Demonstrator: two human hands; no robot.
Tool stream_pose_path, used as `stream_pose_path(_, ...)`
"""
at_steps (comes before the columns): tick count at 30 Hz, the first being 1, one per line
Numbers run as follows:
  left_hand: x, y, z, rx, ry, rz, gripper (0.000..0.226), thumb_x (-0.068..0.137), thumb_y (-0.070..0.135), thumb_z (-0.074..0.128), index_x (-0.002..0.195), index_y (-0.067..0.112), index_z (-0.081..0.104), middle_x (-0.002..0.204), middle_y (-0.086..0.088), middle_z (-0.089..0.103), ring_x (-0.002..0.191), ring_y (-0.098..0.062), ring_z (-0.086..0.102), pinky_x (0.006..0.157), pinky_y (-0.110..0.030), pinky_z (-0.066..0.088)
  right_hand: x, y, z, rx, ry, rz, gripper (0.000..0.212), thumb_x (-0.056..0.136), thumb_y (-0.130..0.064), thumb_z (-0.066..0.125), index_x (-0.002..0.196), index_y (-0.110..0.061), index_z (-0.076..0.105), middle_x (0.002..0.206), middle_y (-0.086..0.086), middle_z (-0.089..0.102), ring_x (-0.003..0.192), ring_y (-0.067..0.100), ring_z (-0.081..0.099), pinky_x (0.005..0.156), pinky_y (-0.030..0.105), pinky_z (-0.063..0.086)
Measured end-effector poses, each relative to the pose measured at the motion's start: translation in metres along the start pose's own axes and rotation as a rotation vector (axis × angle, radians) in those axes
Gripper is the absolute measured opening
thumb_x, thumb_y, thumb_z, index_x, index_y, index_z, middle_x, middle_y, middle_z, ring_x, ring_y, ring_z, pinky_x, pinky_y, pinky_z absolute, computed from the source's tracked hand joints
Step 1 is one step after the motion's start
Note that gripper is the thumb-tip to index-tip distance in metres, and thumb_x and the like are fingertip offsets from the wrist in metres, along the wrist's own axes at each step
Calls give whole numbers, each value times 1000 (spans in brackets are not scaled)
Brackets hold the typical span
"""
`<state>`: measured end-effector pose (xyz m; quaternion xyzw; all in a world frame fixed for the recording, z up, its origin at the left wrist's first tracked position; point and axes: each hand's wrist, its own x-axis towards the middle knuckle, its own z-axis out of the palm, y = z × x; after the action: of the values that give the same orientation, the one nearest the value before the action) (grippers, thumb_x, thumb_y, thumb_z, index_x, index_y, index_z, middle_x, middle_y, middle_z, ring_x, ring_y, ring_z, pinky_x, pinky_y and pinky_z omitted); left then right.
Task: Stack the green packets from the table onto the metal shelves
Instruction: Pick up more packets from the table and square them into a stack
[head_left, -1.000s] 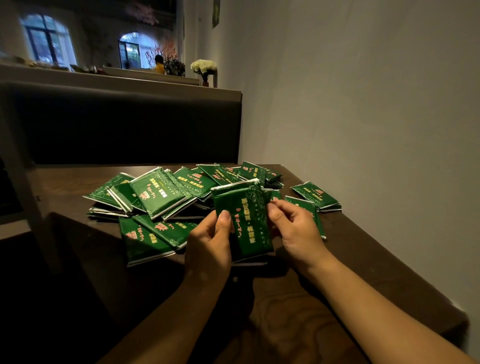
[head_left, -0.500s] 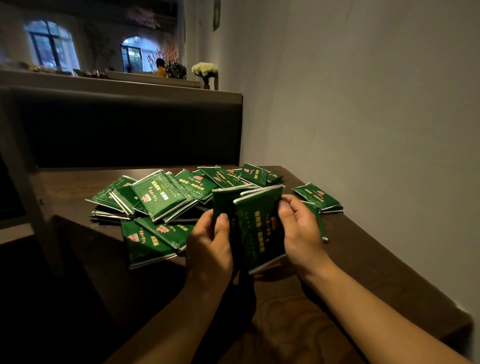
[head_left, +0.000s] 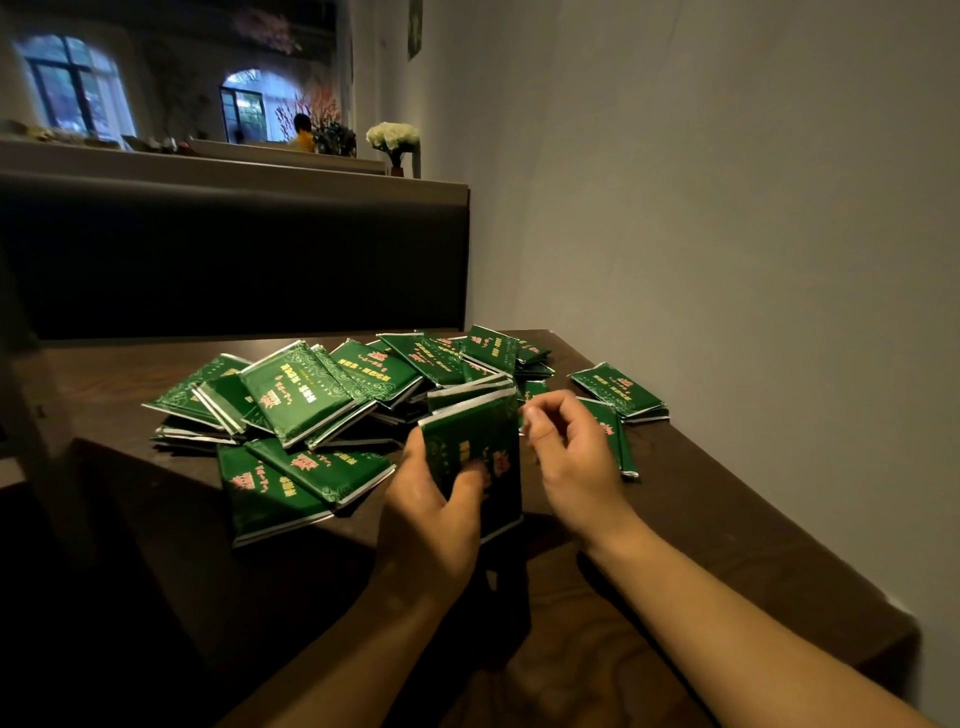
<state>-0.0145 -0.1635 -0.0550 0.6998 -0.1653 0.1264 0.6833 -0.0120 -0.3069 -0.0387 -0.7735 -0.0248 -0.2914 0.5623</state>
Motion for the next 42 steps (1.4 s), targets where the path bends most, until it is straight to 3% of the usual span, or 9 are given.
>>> stream_pose_path(4,2,5,-6,-67,10,-32,29,89,2,57,97,30,54,91,1,68,85,-17,70,75,-48,59,14,12,-19,-324,239,-55,8,96,-19,57,89,-23,59,77,-9,57,69,4,54,60,14,44)
stream_pose_path(8,1,7,-6,-66,-11,-37,31,89,1,57,98,31,53,92,3,67,85,-11,69,78,-45,58,24,25,-36,-665,269,75,4,93,-22,59,96,-24,57,87,-6,53,89,18,53,75,35,50)
stream_pose_path(12,-1,11,-6,-65,-23,-45,30,90,3,57,97,32,52,91,5,67,83,-10,69,78,-44,58,25,29,-41,-956,125,445,46,90,-48,58,126,-22,46,136,7,42,127,30,36,103,44,32)
stream_pose_path(19,1,12,-11,-84,-26,-25,27,90,-1,56,93,26,53,84,3,67,76,-10,70,70,-40,60,28,24,-49,-826,50,652,102,77,-55,73,151,-19,13,147,9,42,135,35,37,109,48,28)
stream_pose_path(24,1,12,-11,-127,-59,-41,27,89,-6,54,91,20,54,82,-2,67,73,-12,70,62,-30,59,26,24,-53,-637,102,620,73,88,-32,68,145,-23,24,134,6,52,118,31,51,100,44,40)
stream_pose_path(28,1,14,-10,-144,-64,-63,24,89,-6,54,91,18,54,84,-7,66,73,-15,70,59,-29,59,24,24,-53,-330,221,525,54,96,-10,53,144,-23,33,126,3,51,83,13,54,55,25,41)
stream_pose_path(34,6,19,-13,-227,-32,-168,20,88,-5,56,85,16,56,79,-8,66,67,-13,70,53,-34,58,22,12,-47,58,336,380,33,89,-3,55,120,-15,57,110,6,65,100,20,61,81,34,51)
stream_pose_path(38,9,19,-14,-344,-13,-293,9,85,14,64,82,22,64,101,-20,66,98,-39,65,81,-61,53,14,-5,-36,67,141,209,22,90,-1,56,100,-20,61,95,3,67,89,15,64,70,24,50)
stream_pose_path(42,10,21,-14,-385,17,-305,10,88,9,60,86,19,60,90,-14,65,89,-33,66,80,-50,57,6,-8,-22,8,-195,159,25,90,1,60,105,-19,61,96,5,69,91,17,68,73,26,57)
